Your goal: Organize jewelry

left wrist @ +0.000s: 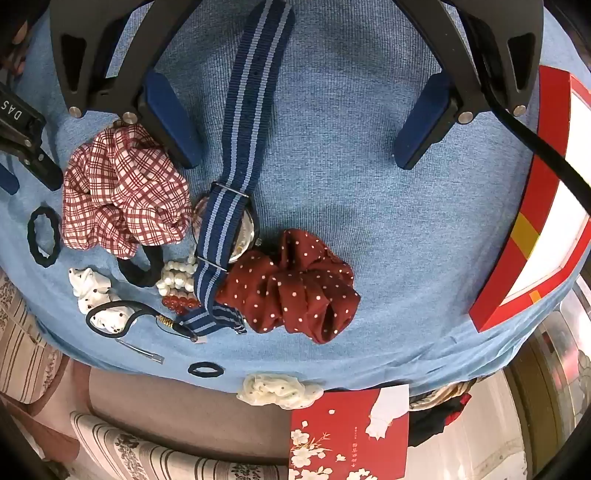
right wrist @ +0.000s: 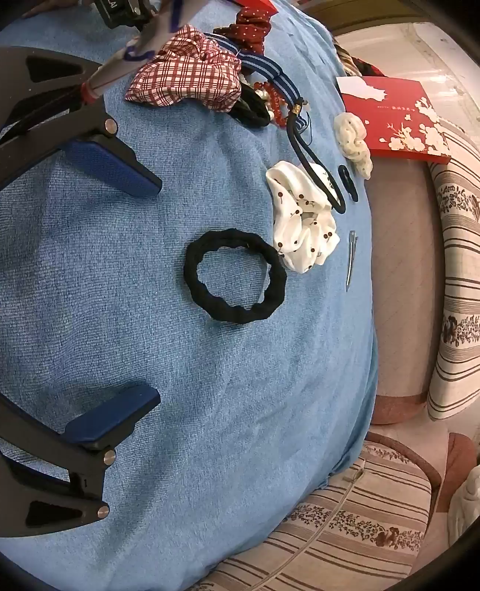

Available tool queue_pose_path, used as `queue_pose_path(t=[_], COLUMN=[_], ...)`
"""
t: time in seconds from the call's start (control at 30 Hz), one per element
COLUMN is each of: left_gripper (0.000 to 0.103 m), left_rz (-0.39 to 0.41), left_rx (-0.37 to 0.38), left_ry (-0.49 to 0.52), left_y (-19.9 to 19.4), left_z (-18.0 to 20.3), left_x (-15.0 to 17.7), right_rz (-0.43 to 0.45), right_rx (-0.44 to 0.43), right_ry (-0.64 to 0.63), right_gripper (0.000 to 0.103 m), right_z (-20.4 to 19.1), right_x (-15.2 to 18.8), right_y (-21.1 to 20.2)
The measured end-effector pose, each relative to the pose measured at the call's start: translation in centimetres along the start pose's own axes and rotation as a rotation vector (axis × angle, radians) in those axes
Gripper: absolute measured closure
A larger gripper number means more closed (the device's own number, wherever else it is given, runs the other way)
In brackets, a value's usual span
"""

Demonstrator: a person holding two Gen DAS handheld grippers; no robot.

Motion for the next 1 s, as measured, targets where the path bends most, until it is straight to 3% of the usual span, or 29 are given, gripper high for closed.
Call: queue_pose_path(t=[0.23,0.5,0.77,1.0], left_gripper=[0.000,0.003,0.003,0.003], left_rz=[-0.041,0.036,-0.070,-0.070], left_rx=[0.015,0.013,0.100,0.036], left_ry=[0.022,-0.029,-0.154,-0.230], left_y=[-1.2,-6.4,-3.6,-3.8], left_z=[0.1,-4.4,-9.3,-13.2], left_x=[1.0,3.4,4.9,5.4], right_rz=[0.001,0.004,0.003,0.003], right_rx=[-0.008,-0.013,-0.015,-0.017], right_ry=[0.004,0.008,0.008,0.010], right_gripper=[0.000,0.000,0.000,0.000], right_z=[-0.2,0.0,0.1,0.1], right_x=[0.1,0.0,0.0,-0.1], right_y=[0.0,0.0,0.0,0.0])
Point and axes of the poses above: each gripper's, at about its wrist camera, not at the fingertips, and y roughly the way its jaws point, z to its right, x to its underside, the point moved 9 cm from there along y, roughly the way its jaws point, and after that the axes turned 8 degrees about -z, right-handed, at the moved point
